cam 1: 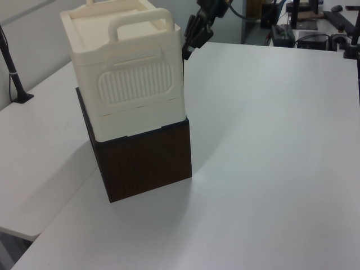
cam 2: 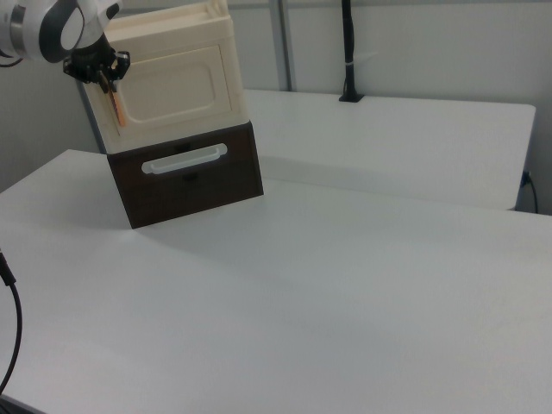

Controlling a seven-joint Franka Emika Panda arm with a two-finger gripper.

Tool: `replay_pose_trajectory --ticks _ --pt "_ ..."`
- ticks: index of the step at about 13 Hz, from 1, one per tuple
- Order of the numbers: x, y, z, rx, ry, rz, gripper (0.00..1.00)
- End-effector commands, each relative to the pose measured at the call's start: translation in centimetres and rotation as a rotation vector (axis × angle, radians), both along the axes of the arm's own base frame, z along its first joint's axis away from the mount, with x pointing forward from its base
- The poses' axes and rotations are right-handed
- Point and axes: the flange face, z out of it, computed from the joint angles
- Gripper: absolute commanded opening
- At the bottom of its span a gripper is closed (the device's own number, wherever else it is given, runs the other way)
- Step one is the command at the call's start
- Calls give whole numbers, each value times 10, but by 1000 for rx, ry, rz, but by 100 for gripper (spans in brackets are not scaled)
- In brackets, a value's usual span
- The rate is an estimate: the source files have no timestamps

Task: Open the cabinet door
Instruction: 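Pull the door edge outward, swinging the door on its hinge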

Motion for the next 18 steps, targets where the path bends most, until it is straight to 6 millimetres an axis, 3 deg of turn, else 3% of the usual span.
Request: replay_pose_trajectory --ticks 1,6,7,8,11,13,16,18 --pt "-19 -26 -2 -38 72 -26 0" --pt "-30 -66 5 -78 173 -63 2" --pt "-31 -74 3 -86 201 -71 6" --pt "-32 -80 1 -92 223 -75 21" --pt "-36 -105 -6 -111 306 -95 33" --pt "-34 -126 -9 -111 330 -126 59" --pt "-24 -164 -16 -101 333 -180 71" --pt "-19 -172 -16 -92 310 -200 75"
